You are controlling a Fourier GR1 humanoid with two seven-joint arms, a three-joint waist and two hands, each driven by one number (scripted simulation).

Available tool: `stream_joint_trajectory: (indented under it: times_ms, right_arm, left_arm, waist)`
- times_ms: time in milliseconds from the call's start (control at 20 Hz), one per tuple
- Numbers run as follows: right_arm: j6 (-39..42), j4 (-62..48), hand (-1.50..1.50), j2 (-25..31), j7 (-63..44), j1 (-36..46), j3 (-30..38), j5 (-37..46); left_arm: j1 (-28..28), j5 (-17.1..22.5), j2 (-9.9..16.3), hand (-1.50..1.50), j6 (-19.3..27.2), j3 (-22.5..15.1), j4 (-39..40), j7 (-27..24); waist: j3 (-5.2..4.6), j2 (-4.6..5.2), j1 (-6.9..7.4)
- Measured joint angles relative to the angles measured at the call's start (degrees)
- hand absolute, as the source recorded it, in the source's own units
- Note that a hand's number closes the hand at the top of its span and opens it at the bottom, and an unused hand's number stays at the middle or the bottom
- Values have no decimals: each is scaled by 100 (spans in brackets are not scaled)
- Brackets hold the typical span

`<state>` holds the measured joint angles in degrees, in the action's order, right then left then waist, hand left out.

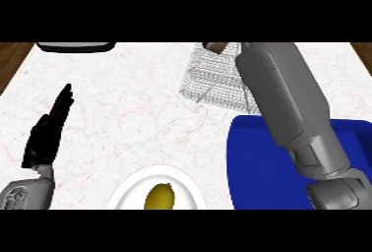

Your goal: Pick the cupcake from the tray and place it in the tiered basket

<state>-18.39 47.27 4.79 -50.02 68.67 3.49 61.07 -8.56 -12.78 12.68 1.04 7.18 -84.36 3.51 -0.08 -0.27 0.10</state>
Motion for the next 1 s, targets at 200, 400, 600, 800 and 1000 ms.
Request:
stream_joint_trajectory:
  times_ms: [200,400,600,800,1000]
  right_arm:
    - [13,736,-150,121,-235,-218,-55,143]
    - [362,1660,-150,257,-688,-479,82,91]
    - [847,2871,-150,324,-976,-1050,218,-143]
    - [1400,4310,-150,434,-1072,-1921,336,-499]
    - [1842,5862,-150,559,-1038,-2927,534,-969]
  left_arm:
    - [-35,-39,-38,0,72,29,125,-61]
    - [55,-70,-66,0,107,19,43,-12]
    - [43,-51,-26,0,100,83,81,14]
    - [196,-49,-11,0,109,116,-30,6]
    - [144,-8,28,0,85,187,71,-30]
  waist:
    - [4,-2,-43]
    - [7,-27,-102]
    - [9,-56,-203]
    - [11,-79,-260]
    - [11,-65,-286]
